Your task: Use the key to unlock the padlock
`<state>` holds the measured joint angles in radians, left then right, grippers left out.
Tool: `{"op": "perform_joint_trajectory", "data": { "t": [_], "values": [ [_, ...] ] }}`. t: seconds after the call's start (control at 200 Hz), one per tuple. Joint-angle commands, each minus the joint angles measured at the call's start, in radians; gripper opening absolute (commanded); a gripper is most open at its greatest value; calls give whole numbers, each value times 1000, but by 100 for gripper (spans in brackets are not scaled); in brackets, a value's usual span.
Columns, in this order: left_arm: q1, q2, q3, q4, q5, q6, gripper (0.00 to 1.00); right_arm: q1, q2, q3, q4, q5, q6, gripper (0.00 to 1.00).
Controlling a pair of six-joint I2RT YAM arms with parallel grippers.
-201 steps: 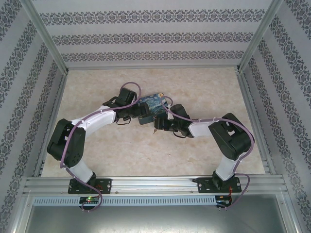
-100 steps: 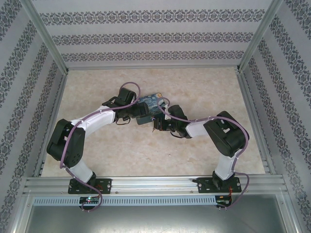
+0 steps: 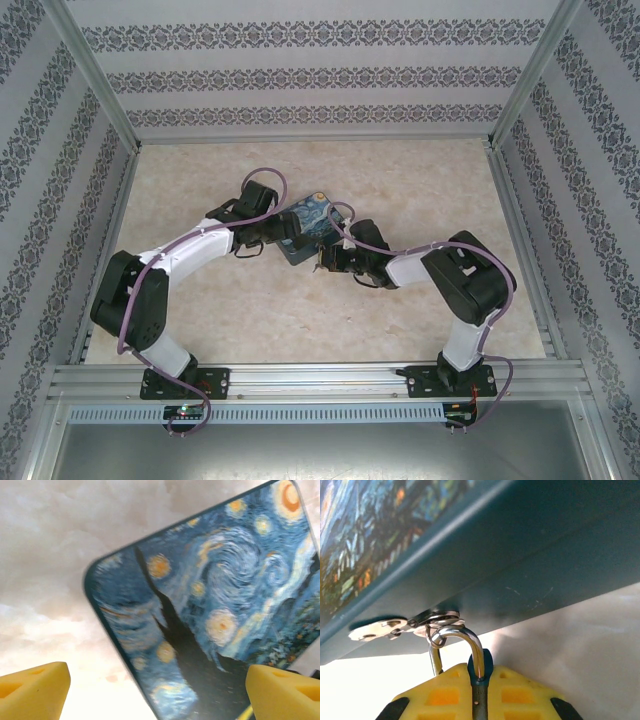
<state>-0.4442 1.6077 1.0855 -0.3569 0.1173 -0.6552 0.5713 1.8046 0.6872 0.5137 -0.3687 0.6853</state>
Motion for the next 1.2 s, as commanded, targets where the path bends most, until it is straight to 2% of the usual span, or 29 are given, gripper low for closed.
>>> {"op": "perform_joint_trajectory", "data": {
  "t": [0.0,0.195,0.265,0.37,0.48,0.819,0.979,1.194],
  "values": [
    [-18,0,46,-85,-85,64,91,-14,-19,-35,-40,5,24,0],
    [-60,36,58,-93,-140,80,91,-23,-24,-43,-40,-9,37,0],
    [-67,48,54,-88,-140,75,91,-27,-24,-46,-41,-12,38,10],
    [-69,58,41,-68,-126,67,91,-31,-25,-55,-35,-13,39,15],
    [-68,65,36,-60,-120,63,91,-33,-25,-63,-24,-19,40,25],
    [-70,65,27,-53,-117,56,91,-38,-45,-90,-6,-25,43,25],
    [-69,64,27,-52,-116,54,91,-39,-63,-109,3,-36,44,31],
    [-71,64,25,-47,-108,51,91,-37,-59,-113,7,-38,47,29]
  ]
}}
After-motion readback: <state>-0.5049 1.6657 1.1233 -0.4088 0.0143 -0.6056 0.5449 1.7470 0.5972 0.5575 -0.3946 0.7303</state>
